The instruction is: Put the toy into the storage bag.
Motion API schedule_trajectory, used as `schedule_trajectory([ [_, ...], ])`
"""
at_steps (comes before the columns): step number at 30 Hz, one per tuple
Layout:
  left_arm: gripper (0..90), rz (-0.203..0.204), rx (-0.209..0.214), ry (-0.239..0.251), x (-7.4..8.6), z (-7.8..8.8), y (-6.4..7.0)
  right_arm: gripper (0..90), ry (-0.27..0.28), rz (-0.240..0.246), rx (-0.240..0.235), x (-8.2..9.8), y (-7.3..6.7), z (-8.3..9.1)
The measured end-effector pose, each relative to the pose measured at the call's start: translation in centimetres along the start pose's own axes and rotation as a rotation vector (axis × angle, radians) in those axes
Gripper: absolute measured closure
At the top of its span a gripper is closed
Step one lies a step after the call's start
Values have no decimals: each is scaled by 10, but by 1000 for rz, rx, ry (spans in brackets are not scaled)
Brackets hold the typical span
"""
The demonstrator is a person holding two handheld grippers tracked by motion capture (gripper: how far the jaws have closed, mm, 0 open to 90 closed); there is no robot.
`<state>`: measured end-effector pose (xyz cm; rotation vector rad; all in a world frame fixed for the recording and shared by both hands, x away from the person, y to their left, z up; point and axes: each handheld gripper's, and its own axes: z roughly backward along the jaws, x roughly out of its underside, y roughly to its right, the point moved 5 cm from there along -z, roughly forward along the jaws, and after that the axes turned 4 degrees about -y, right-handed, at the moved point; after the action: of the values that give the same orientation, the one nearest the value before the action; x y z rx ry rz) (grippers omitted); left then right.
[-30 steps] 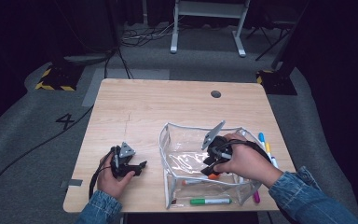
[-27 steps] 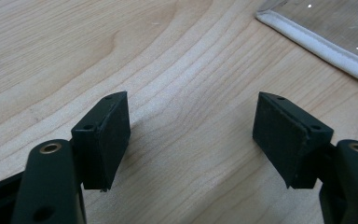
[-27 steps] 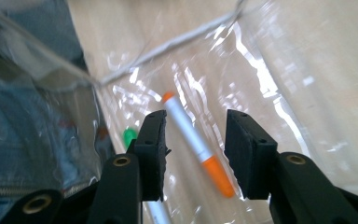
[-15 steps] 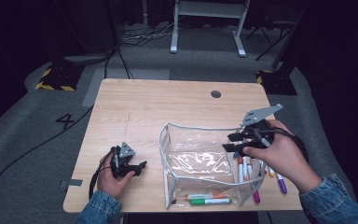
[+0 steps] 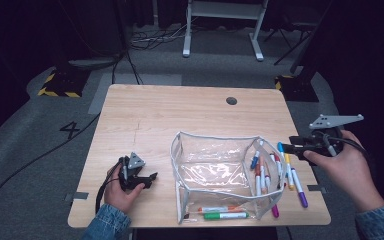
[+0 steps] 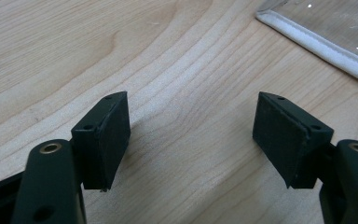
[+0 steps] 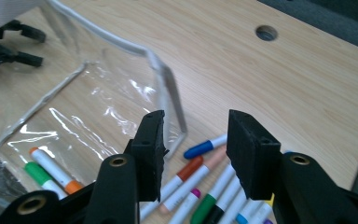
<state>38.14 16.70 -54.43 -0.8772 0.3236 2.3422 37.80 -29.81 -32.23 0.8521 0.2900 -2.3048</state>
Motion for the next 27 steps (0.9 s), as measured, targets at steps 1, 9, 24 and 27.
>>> schedule_trajectory([
  [1,280,0,0,0,0,0,0,571,-5,-15,9,4,5,1],
  [9,280,0,0,0,0,0,0,569,-55,-110,89,37,42,-6],
  [24,279,0,0,0,0,0,0,563,-228,-258,160,116,86,-46],
  [27,280,0,0,1,0,0,0,580,-289,-302,144,134,86,-58],
])
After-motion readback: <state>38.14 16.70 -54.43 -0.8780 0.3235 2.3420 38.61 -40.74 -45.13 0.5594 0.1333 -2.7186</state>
